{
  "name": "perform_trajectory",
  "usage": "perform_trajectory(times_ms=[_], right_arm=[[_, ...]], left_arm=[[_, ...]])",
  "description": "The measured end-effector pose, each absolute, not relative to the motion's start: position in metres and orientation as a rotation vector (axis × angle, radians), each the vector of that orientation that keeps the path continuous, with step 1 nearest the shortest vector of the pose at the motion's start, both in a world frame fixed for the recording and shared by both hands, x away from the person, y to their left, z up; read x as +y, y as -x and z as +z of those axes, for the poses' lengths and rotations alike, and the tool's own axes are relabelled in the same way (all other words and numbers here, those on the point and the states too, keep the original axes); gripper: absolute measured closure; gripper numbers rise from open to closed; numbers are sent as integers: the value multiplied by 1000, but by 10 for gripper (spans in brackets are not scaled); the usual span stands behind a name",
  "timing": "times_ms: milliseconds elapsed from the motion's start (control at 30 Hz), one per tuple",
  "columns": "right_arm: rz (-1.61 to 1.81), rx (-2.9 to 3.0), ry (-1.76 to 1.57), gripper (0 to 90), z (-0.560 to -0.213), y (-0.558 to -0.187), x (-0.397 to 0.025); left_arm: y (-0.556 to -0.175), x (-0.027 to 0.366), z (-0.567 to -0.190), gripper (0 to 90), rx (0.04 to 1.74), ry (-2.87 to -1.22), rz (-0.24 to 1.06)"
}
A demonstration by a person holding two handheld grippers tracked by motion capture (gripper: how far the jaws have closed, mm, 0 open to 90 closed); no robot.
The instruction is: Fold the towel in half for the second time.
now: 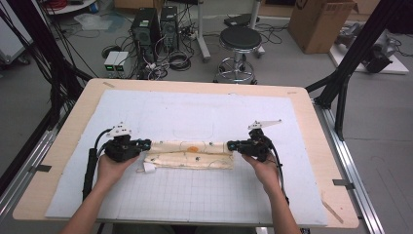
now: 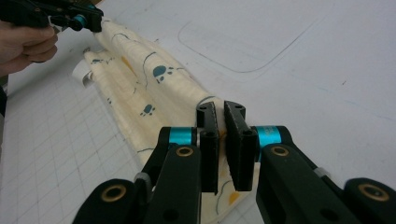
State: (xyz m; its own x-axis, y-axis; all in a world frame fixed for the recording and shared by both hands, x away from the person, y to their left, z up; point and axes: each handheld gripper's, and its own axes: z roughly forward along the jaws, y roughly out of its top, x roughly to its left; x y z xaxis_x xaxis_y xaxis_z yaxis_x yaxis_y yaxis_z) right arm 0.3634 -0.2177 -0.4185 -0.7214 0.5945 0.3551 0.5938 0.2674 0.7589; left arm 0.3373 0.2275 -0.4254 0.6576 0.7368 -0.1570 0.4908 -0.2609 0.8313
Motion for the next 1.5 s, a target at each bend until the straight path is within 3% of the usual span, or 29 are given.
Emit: perform_trajectory(times_ms=[867, 1000, 1100, 1267, 1400, 1500], right_arm=[[1401, 2587, -1117, 807, -431, -341, -214], [1404, 2600, -1105, 733, -431, -339, -213], [1444, 2571, -1111, 576, -426, -336, -213], [1534, 2523, -1089, 526, -415, -331, -214], [1534, 2507, -1096, 550, -408, -332, -206], [1521, 2513, -1076, 654, -403, -336, -193]], left_arm=[[-312, 229, -437, 812, 913, -2005, 301], [-310, 230, -437, 753, 900, -2011, 275], [-307, 231, -431, 664, 879, -1972, 269], [-305, 232, -419, 602, 857, -1904, 279], [-308, 225, -410, 600, 843, -1878, 275], [-313, 212, -407, 674, 834, -1900, 260]])
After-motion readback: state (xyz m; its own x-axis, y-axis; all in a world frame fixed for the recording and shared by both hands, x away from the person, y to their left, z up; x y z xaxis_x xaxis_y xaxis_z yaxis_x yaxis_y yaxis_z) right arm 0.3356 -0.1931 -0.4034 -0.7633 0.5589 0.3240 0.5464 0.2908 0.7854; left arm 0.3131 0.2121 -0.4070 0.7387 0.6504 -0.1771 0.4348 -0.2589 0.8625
